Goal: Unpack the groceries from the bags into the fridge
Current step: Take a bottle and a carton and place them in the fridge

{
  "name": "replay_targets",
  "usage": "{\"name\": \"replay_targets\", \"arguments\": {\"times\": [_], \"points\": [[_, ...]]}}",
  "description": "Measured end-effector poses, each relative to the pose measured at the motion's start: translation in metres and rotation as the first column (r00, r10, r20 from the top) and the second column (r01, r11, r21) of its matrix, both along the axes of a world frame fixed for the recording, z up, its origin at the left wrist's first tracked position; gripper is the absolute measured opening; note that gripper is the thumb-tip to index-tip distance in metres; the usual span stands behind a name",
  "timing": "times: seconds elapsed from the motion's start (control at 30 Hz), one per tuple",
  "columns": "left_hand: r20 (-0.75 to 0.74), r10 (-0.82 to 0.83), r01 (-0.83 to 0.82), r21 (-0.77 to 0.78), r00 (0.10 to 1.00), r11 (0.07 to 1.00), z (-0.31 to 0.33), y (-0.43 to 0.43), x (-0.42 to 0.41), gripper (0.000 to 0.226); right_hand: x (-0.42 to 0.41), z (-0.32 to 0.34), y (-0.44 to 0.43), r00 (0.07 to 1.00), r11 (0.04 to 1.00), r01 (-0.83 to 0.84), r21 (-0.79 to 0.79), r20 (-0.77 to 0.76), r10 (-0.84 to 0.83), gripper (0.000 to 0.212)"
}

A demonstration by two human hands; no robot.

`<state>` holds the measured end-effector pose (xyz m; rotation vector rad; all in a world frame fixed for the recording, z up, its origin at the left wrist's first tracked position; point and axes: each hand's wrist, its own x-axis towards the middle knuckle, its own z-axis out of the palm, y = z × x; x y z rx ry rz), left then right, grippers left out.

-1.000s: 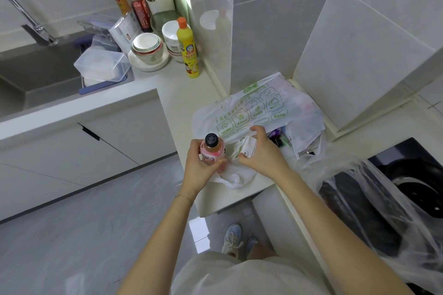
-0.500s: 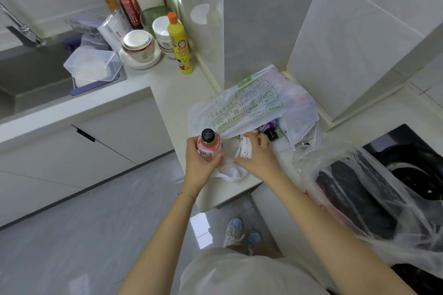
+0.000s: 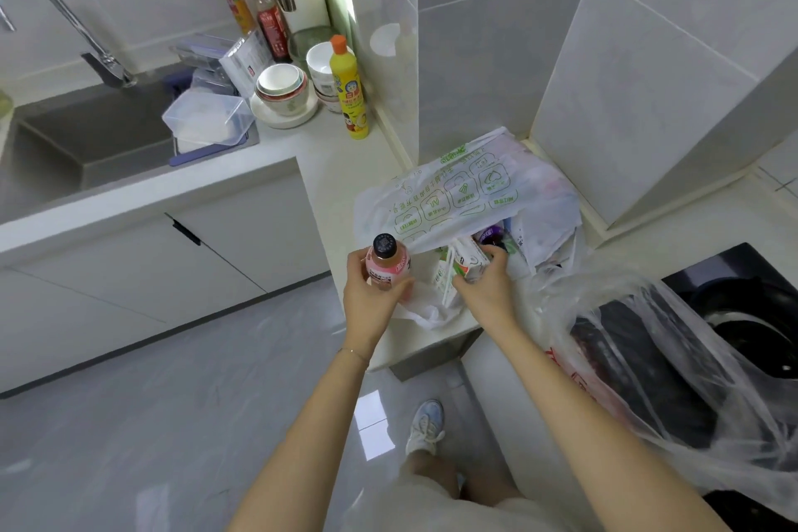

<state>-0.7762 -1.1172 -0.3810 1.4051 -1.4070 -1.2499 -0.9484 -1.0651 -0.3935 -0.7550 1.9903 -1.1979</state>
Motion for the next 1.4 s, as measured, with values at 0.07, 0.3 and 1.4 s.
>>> {"name": "replay_targets", "arguments": {"times": [0.07, 0.3, 1.4], "points": [[-0.086, 0.058, -0.06, -0.023, 0.995, 0.998, 0.012, 0.017, -0.004, 0.059, -0.005, 0.012, 0.009, 0.999, 0.999, -0.024, -0.038, -0.021, 0.024, 0.057], [-0.189, 0.106, -0.142, -0.187, 0.976, 0.972, 0.077, 0.083, -0.002, 0.06, -0.001, 0.068, 0.058, 0.973, 0.939, -0.211, -0.27, 0.028, 0.227, 0.041], [-0.116, 0.93, -0.864, -0.424, 0.348, 0.271, 0.202, 0.688, 0.4, 0.058, 0.49, 0.216, 0.449, 0.027, 0.006, -0.837, -0.548, -0.031, 0.999, 0.03]]}}
